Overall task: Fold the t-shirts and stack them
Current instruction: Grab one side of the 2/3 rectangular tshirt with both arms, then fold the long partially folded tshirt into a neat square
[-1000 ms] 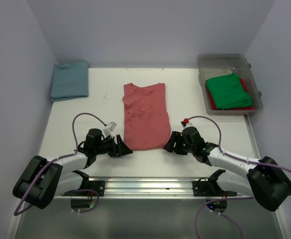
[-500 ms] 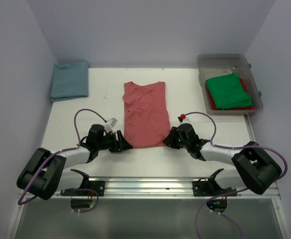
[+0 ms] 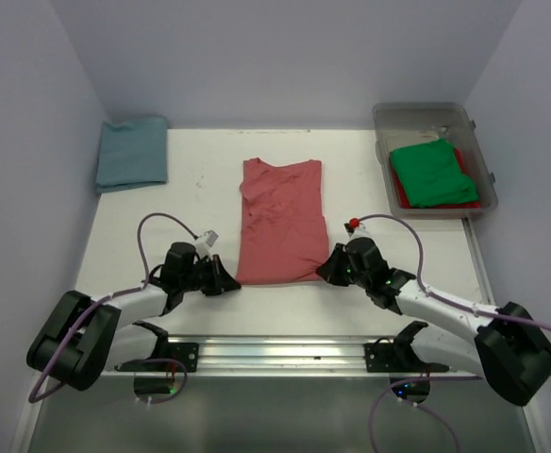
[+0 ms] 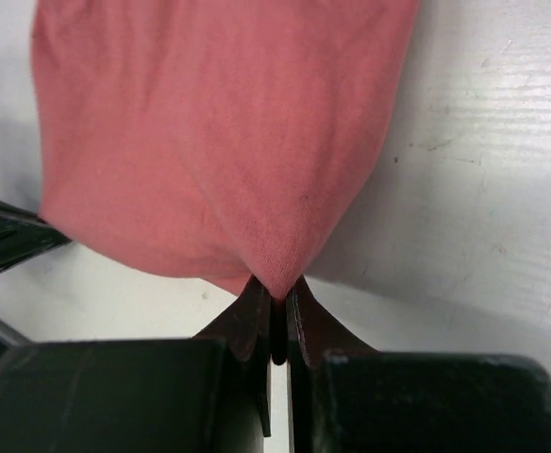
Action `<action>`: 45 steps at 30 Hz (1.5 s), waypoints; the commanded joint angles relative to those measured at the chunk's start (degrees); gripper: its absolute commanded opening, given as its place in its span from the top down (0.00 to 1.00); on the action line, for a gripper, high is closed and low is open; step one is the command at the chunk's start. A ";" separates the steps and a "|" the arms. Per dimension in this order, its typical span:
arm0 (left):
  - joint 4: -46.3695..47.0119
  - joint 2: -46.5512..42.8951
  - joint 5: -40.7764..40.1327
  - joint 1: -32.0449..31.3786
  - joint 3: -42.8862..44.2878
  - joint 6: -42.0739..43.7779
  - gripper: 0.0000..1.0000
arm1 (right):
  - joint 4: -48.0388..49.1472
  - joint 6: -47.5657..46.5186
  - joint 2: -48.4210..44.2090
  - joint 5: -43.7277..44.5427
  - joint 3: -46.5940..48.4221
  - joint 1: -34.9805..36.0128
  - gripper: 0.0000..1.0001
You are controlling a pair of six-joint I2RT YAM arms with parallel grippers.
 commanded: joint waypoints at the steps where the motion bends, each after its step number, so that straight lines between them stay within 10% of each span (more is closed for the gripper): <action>1: -8.63 -4.32 -0.66 0.14 -3.18 1.66 1.00 | -11.33 -2.13 -7.43 -0.04 -0.16 0.54 1.00; 10: -24.28 -30.16 -0.56 -2.05 -1.87 -2.56 1.00 | -24.27 -3.27 -21.06 -3.47 0.89 1.07 1.00; 23: -31.49 -34.66 -2.14 -4.34 7.80 -2.74 1.00 | -25.16 -7.22 -21.34 -2.26 7.12 1.07 1.00; 45: -15.77 3.19 -14.71 -1.27 43.11 9.22 1.00 | -19.19 -22.78 11.35 9.18 43.85 -7.18 1.00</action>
